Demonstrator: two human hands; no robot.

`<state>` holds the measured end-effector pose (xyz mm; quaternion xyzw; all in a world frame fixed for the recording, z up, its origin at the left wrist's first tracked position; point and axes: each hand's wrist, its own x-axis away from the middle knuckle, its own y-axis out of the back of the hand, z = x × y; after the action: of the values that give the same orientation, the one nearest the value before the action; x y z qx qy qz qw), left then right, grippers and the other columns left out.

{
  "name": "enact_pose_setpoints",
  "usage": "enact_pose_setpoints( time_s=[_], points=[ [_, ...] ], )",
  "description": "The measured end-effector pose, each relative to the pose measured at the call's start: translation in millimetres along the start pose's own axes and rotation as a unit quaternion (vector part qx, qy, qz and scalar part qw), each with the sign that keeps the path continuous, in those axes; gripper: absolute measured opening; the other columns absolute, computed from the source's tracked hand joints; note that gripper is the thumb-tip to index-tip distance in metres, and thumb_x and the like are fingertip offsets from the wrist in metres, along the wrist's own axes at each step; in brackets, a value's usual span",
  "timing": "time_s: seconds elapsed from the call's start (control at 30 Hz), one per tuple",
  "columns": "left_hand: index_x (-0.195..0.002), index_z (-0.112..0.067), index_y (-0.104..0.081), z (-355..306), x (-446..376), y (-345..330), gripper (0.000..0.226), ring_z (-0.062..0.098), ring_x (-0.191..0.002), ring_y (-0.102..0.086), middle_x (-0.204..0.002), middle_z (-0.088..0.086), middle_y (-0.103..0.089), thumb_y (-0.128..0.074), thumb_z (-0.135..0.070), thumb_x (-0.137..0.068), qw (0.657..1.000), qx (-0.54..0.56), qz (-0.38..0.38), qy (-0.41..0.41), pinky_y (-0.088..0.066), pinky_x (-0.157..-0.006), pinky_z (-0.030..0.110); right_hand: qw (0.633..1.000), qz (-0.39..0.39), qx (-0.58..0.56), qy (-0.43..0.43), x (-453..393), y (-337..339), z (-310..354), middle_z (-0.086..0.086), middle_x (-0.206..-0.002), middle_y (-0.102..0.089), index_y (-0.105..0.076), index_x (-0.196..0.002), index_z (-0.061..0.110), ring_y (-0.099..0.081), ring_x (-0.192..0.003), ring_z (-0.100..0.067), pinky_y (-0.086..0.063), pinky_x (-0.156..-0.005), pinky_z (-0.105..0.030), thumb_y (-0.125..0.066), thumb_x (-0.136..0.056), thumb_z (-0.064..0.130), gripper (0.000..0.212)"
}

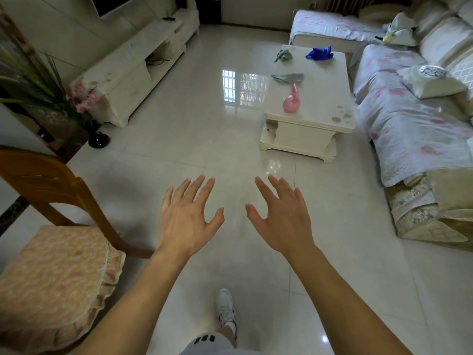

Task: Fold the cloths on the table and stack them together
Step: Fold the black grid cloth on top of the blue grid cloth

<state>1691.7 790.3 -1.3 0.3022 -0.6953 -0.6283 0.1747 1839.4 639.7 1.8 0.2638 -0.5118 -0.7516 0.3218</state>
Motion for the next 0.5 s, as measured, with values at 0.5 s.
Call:
enact_pose_setpoints(
  time_s=[0.5],
  points=[
    [-0.148, -0.027, -0.043, 100, -179, -4, 0.071, 0.027, -0.142, -0.039, -0.152, 0.001, -0.045, -0.036, -0.061, -0.086, 0.998, 0.024, -0.03, 0.057, -0.027, -0.118, 0.052, 0.998, 0.022, 0.032, 0.053, -214, -23, 64, 0.0, -0.164, -0.025, -0.024, -0.156, 0.036, -0.016, -0.153, -0.023, -0.01, -0.124, -0.047, -0.017, -0.089, 0.071, 0.076]
  ],
)
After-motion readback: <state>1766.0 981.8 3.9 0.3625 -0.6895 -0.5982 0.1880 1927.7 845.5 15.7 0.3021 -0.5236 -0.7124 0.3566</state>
